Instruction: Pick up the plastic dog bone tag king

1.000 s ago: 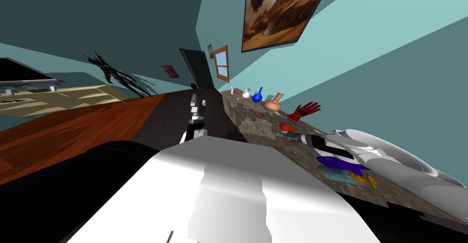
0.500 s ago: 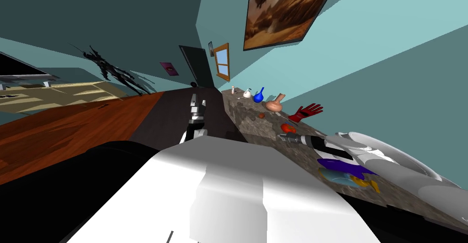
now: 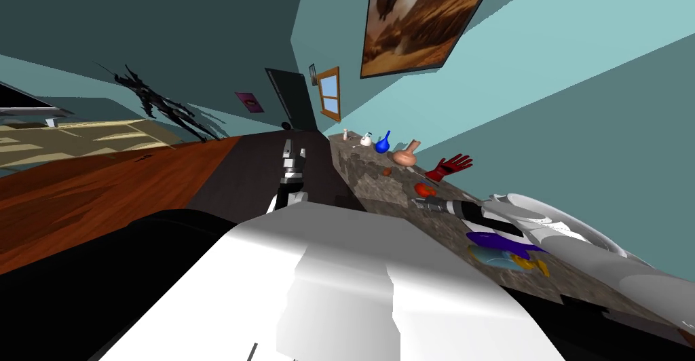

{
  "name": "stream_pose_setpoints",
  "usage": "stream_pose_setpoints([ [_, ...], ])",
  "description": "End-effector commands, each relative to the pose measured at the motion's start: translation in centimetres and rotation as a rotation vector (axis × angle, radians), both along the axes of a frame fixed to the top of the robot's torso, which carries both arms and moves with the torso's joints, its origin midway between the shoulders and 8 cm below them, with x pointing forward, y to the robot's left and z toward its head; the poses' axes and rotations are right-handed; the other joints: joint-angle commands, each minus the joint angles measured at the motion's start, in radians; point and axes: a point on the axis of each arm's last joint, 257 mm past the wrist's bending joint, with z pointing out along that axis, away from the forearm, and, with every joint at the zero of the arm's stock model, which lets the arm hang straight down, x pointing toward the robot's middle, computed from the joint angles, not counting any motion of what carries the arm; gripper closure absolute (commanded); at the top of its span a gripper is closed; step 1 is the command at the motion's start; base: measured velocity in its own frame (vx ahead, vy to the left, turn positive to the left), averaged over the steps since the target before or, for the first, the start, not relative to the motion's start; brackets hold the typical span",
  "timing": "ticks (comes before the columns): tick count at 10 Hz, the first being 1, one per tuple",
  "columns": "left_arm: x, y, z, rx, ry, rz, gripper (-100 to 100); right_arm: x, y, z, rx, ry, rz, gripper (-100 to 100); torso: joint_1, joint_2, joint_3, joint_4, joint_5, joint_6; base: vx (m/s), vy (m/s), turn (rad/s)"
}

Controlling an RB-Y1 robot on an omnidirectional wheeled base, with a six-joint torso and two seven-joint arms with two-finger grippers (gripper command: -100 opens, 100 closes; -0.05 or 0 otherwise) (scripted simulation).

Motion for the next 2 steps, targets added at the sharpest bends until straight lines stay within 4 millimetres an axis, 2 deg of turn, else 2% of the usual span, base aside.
stream_pose_setpoints([
  [1, 0.00, 0.00, 0.00, 0.000, 0.000, 0.000, 0, 0.00, 0.00, 0.00, 0.000, 0.000, 0.000, 100, 0.000, 0.000, 0.000, 0.000, 0.000, 0.000, -0.012, -0.008, -0.015],
  [2, 0.00, 0.00, 0.00, 0.000, 0.000, 0.000, 0, 0.01, 0.09, 0.12, 0.003, 0.001, 0.002, 0, 0.000, -0.001, -0.001, 0.000, -0.001, 0.000, 0.000, 0.000, 0.000],
])
